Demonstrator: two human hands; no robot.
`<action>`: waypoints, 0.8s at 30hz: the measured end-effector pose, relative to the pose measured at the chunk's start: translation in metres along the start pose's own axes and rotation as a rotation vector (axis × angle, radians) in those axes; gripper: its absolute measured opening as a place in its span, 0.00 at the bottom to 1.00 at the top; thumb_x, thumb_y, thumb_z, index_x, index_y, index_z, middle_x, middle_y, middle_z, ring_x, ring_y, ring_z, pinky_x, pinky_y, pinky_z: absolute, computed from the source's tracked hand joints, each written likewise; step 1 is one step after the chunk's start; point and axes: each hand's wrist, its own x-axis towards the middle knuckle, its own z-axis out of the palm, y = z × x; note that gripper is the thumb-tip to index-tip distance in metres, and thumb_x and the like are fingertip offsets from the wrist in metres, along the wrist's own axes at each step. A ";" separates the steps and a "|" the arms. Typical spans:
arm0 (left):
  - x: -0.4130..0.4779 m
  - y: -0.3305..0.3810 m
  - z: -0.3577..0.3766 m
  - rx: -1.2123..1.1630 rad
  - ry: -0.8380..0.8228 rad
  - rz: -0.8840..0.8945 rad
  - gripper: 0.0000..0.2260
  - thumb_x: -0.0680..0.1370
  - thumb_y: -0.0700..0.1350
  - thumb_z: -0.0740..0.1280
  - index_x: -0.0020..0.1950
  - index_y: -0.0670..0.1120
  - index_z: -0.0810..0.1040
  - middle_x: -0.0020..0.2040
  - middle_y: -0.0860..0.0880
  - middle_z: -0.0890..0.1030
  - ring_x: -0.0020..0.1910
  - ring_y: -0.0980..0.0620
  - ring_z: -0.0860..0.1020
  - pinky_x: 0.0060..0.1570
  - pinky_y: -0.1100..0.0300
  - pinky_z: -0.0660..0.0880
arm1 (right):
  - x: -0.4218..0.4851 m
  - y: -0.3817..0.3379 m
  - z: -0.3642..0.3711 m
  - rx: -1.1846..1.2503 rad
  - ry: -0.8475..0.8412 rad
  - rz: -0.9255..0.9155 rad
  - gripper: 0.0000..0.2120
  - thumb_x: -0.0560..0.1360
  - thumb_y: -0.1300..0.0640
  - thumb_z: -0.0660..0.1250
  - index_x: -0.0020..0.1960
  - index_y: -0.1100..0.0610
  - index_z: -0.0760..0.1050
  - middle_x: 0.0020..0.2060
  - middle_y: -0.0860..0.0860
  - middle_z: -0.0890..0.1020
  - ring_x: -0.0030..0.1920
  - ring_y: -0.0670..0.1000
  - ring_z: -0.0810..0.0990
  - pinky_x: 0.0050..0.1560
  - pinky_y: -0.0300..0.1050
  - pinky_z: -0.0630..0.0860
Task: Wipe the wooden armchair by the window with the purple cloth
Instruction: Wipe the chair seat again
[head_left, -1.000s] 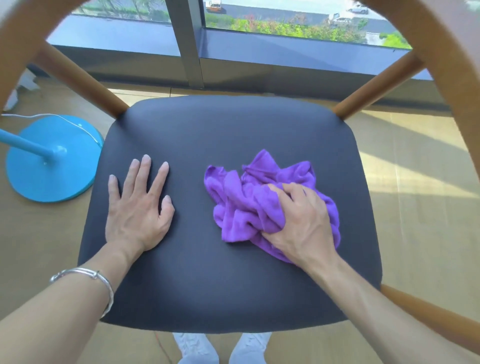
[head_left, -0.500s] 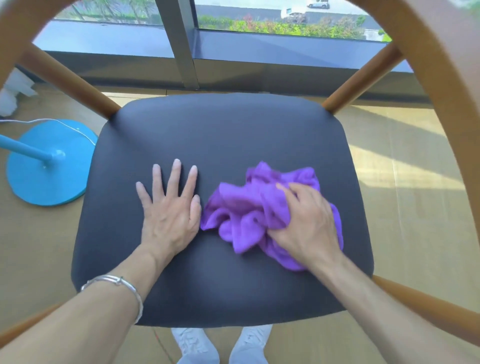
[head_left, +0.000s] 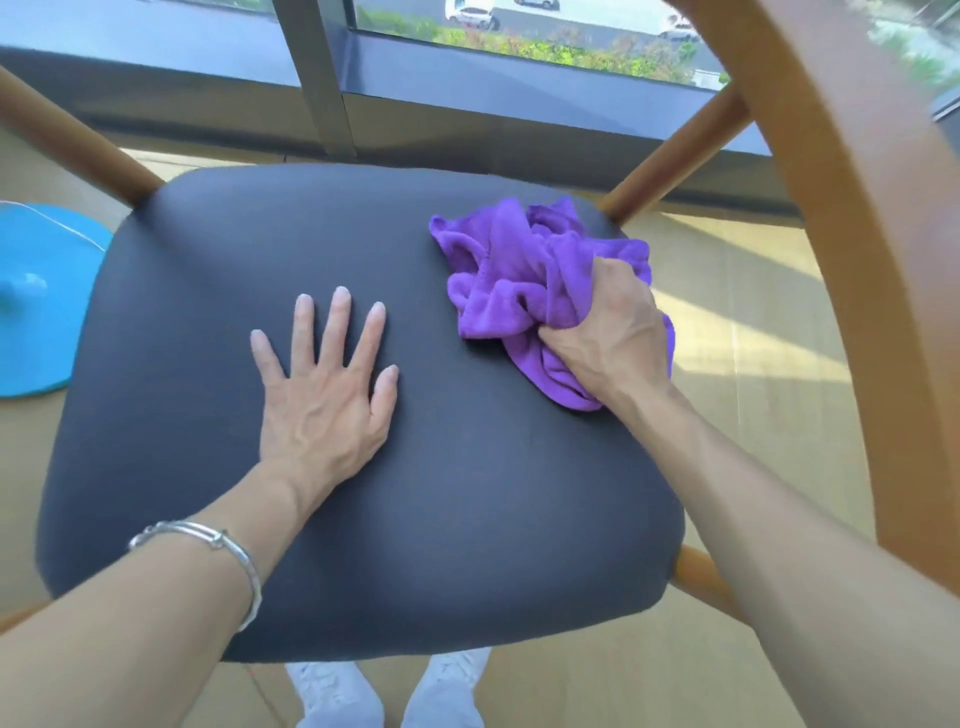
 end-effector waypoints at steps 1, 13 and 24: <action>0.000 0.003 -0.001 -0.008 -0.008 -0.011 0.26 0.78 0.55 0.45 0.75 0.48 0.55 0.76 0.43 0.56 0.74 0.37 0.51 0.63 0.29 0.52 | -0.013 0.000 -0.001 0.004 -0.001 0.016 0.25 0.64 0.48 0.71 0.58 0.57 0.76 0.51 0.56 0.79 0.53 0.61 0.76 0.53 0.54 0.72; -0.041 0.017 0.007 0.019 -0.016 0.270 0.26 0.78 0.54 0.48 0.74 0.44 0.60 0.74 0.39 0.60 0.73 0.35 0.56 0.65 0.35 0.53 | -0.198 0.016 0.009 -0.087 0.075 -0.036 0.31 0.68 0.29 0.61 0.64 0.46 0.69 0.60 0.53 0.79 0.65 0.60 0.74 0.62 0.60 0.73; -0.046 0.021 0.007 0.010 -0.007 0.253 0.26 0.78 0.53 0.48 0.74 0.43 0.60 0.74 0.37 0.61 0.72 0.34 0.57 0.63 0.33 0.55 | -0.188 0.023 0.010 0.050 0.071 0.127 0.30 0.66 0.38 0.69 0.63 0.53 0.76 0.59 0.52 0.75 0.63 0.62 0.74 0.59 0.62 0.73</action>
